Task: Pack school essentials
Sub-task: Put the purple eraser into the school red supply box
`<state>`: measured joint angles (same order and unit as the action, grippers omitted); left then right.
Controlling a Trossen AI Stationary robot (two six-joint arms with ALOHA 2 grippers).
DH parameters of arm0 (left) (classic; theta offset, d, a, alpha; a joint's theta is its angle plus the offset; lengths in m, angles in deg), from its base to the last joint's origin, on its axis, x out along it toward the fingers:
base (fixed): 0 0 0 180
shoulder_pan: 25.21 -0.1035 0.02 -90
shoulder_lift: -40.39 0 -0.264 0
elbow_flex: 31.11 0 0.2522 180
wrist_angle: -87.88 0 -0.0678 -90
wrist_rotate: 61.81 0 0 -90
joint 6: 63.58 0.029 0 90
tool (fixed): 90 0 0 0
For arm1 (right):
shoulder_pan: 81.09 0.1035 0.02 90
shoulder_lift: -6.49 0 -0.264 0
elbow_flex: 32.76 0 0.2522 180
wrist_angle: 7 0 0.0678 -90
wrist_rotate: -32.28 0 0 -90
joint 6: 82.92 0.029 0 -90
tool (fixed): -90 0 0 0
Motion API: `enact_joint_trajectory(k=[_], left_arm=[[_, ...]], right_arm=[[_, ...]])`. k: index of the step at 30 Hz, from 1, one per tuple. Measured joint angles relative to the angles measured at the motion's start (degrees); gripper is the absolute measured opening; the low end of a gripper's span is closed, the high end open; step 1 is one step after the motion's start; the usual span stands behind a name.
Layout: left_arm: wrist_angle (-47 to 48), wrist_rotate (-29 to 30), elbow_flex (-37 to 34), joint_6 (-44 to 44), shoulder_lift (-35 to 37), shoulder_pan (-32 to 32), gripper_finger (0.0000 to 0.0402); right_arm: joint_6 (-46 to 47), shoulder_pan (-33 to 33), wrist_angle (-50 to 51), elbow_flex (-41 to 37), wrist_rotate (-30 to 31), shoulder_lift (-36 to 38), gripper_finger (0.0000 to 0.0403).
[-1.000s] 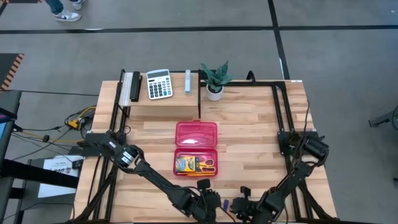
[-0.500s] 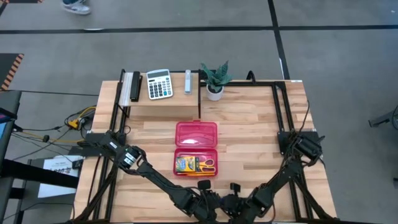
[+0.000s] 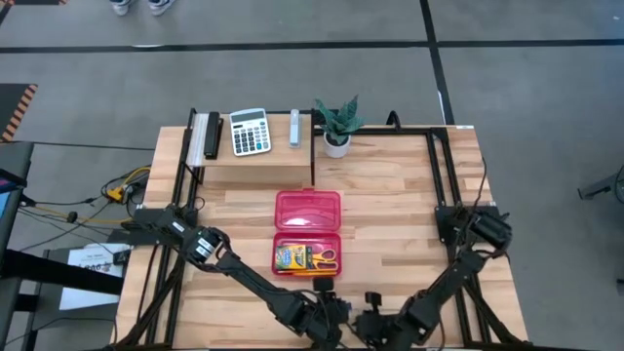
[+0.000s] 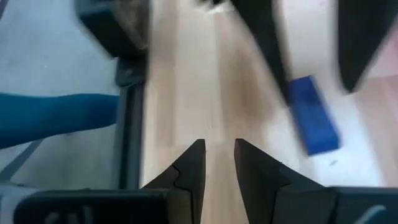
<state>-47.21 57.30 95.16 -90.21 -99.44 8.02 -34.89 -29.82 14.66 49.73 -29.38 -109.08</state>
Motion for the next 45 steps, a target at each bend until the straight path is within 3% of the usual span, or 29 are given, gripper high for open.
enact_joint_trajectory(k=[5,22,25,31,39,45], left_arm=[[-0.5,-0.4,-0.1,1.8,0.0,-1.0,0.0139],[-11.0,-5.5,-7.4,-1.2,0.5,-2.0,0.0137],[-11.2,-6.7,-8.4,-2.7,0.6,-2.2,0.0111],[-11.2,-7.6,-9.3,-4.1,0.6,-2.4,0.0015],[-10.6,-6.4,-7.0,-4.1,0.4,-2.3,0.0005],[-3.7,-4.9,-0.7,-3.0,-0.3,-1.4,0.0003]], right_arm=[[0.0,2.4,0.0,0.0,2.9,0.0,0.0107],[1.4,3.1,2.0,0.0,3.1,0.0,0.0107],[1.5,3.1,2.0,0.1,3.2,0.0,0.0107],[2.1,3.1,2.0,0.1,3.2,0.0,0.0107],[3.0,3.5,2.0,0.1,3.3,0.1,0.0107],[3.1,3.9,2.0,0.1,3.2,0.1,0.0107]])
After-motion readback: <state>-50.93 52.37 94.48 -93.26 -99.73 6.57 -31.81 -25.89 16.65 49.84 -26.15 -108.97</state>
